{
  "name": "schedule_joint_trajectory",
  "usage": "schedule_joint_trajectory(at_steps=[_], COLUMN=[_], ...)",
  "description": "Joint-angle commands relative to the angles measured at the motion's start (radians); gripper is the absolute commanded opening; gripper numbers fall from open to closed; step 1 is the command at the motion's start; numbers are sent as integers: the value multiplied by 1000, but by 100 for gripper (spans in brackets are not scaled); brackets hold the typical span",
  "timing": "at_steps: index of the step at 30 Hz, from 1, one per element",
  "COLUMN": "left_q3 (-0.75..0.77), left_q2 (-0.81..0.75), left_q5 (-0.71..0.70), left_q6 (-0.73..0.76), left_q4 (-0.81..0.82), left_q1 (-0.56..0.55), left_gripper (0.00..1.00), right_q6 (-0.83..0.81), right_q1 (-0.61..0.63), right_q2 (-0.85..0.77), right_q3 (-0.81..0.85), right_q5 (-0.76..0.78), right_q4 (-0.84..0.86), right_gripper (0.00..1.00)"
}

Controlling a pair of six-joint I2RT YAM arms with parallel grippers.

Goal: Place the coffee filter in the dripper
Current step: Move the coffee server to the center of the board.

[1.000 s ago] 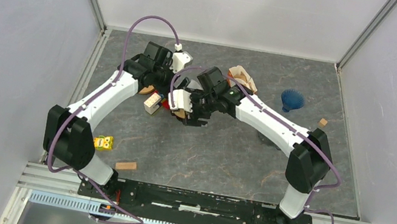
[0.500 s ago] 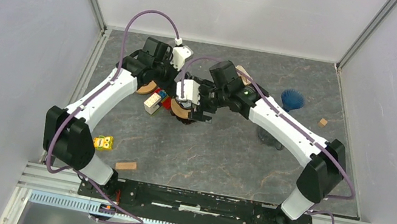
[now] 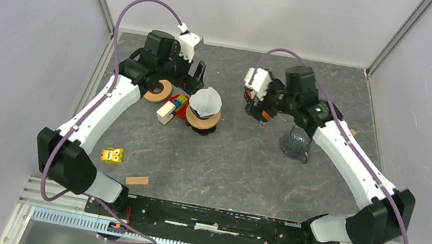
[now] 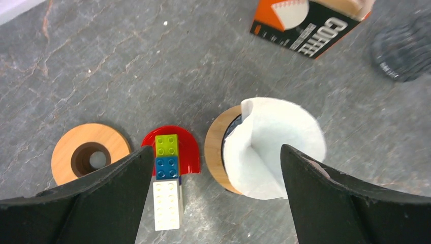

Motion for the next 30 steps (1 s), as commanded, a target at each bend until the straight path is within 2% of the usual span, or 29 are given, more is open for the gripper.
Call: schedule_joint_trajectory(at_steps=[1, 8, 15, 21, 26, 30], left_q3=[56, 10, -12, -32, -4, 22], left_q2=[-63, -133, -161, -175, -146, -103], left_q5=[82, 131, 149, 146, 39, 6], left_q6=[-103, -112, -112, -111, -112, -112], left_q4=[38, 54, 69, 77, 29, -25], left_q1=[4, 4, 4, 4, 17, 121], left_gripper=[100, 100, 100, 100, 100, 95], right_q6=[99, 133, 103, 89, 98, 107], right_q1=[-97, -338, -503, -536, -535, -536], right_q2=[-122, -209, -147, -20, 70, 124], right_q3=[-72, -197, -232, -238, -233, -214], right_q5=[64, 159, 195, 193, 220, 190], right_q4=[14, -118, -167, -161, -115, -119], right_gripper=[87, 83, 77, 71, 63, 46])
